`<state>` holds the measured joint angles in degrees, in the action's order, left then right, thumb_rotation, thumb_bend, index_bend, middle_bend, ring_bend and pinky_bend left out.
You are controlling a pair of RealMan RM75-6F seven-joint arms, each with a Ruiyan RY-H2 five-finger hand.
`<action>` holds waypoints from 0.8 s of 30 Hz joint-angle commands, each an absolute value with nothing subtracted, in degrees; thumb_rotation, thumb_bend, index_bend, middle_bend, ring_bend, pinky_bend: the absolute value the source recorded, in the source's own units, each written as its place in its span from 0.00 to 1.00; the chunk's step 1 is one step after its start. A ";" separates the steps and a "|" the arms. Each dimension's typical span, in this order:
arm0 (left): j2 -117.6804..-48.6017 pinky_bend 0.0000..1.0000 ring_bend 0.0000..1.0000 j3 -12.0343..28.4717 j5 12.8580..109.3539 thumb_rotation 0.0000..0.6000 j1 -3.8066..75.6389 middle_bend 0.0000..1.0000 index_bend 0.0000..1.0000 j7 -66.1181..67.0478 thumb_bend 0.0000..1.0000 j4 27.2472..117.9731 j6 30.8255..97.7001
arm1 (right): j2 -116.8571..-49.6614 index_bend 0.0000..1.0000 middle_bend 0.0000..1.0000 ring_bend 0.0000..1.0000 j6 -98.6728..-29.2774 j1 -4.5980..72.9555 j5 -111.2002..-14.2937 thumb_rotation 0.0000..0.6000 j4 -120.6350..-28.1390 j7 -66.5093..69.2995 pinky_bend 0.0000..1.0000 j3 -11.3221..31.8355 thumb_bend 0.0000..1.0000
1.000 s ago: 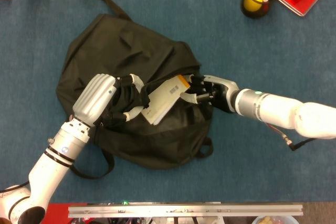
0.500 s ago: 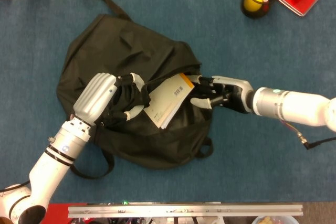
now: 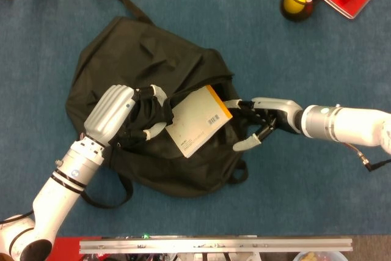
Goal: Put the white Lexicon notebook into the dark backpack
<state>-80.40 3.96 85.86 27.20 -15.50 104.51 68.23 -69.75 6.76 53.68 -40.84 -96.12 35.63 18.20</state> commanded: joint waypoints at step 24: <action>-80.25 0.75 0.61 3.53 86.57 1.00 27.20 0.60 0.50 -15.98 0.27 104.62 68.15 | -70.91 0.00 0.06 0.00 -29.92 68.74 -42.21 1.00 -105.51 9.32 0.00 -6.08 0.10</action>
<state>-80.26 3.54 86.56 27.21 -15.98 104.61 68.15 -70.01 -27.19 67.48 -43.41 -104.02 13.50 -3.60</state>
